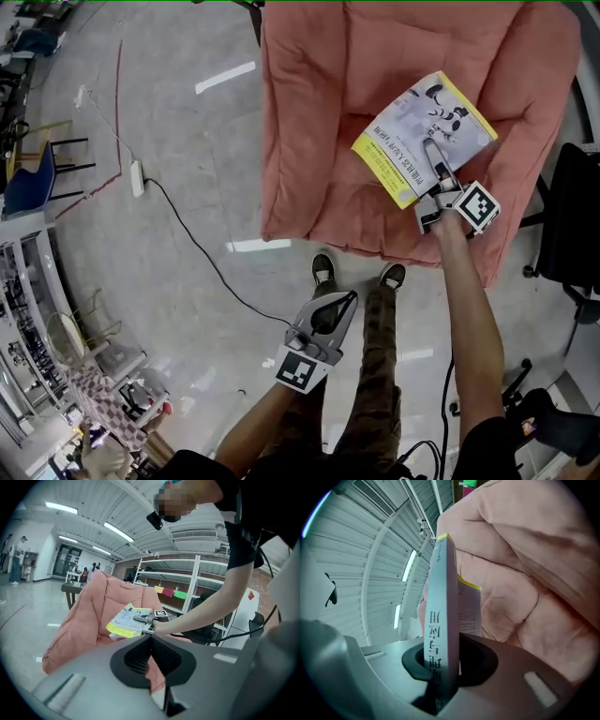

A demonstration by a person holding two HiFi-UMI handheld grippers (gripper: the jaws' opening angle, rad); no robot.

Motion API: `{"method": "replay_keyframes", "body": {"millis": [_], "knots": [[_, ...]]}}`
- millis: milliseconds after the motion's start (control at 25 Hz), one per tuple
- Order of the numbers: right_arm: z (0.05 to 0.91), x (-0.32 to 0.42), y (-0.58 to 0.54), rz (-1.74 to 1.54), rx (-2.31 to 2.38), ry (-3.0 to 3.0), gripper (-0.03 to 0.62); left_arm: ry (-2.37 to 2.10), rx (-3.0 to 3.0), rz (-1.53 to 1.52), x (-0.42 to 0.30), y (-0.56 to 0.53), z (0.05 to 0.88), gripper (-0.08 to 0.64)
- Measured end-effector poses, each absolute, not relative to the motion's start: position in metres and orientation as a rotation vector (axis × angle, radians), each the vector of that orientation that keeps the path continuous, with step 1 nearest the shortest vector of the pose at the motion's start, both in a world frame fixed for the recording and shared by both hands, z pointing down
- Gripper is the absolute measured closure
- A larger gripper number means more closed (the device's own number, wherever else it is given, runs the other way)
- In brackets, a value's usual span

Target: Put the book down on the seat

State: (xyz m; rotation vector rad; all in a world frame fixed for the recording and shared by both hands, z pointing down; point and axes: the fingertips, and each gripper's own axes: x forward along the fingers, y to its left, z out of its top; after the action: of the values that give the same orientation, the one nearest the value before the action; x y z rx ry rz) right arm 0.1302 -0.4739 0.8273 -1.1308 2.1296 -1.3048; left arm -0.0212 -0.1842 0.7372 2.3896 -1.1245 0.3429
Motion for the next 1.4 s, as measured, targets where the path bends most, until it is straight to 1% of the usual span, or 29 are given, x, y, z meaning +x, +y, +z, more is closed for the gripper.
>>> {"method": "replay_keyframes", "body": {"millis": [200,680,880,960,1040,1280,1400], "knots": [[0.882,0.144,-0.477,-1.532,-1.263,1.891,0.508,-1.162,2.381,0.333,-0.022,-0.191,0.742,0.56],[0.937,0.146,-0.495,-1.583,-1.303,1.864,0.505,-1.181,2.374,0.352,-0.023,-0.192,0.758,0.56],[0.975,0.166,-0.487,-1.68,-1.538,1.779,0.494,-1.192,2.361,0.327,-0.03,-0.201,0.758,0.56],[0.99,0.171,-0.475,-1.706,-1.589,1.767,0.443,-1.187,2.362,0.312,-0.031,-0.196,0.761,0.56],[0.995,0.168,-0.465,-1.71,-1.57,1.774,0.441,-1.169,2.376,0.328,-0.03,-0.187,0.766,0.56],[0.978,0.161,-0.469,-1.742,-1.595,1.786,0.306,-1.178,2.384,0.265,-0.029,-0.205,0.742,0.56],[0.983,0.169,-0.453,-1.782,-1.672,1.745,0.288,-1.166,2.405,0.278,-0.027,-0.201,0.737,0.56]]}}
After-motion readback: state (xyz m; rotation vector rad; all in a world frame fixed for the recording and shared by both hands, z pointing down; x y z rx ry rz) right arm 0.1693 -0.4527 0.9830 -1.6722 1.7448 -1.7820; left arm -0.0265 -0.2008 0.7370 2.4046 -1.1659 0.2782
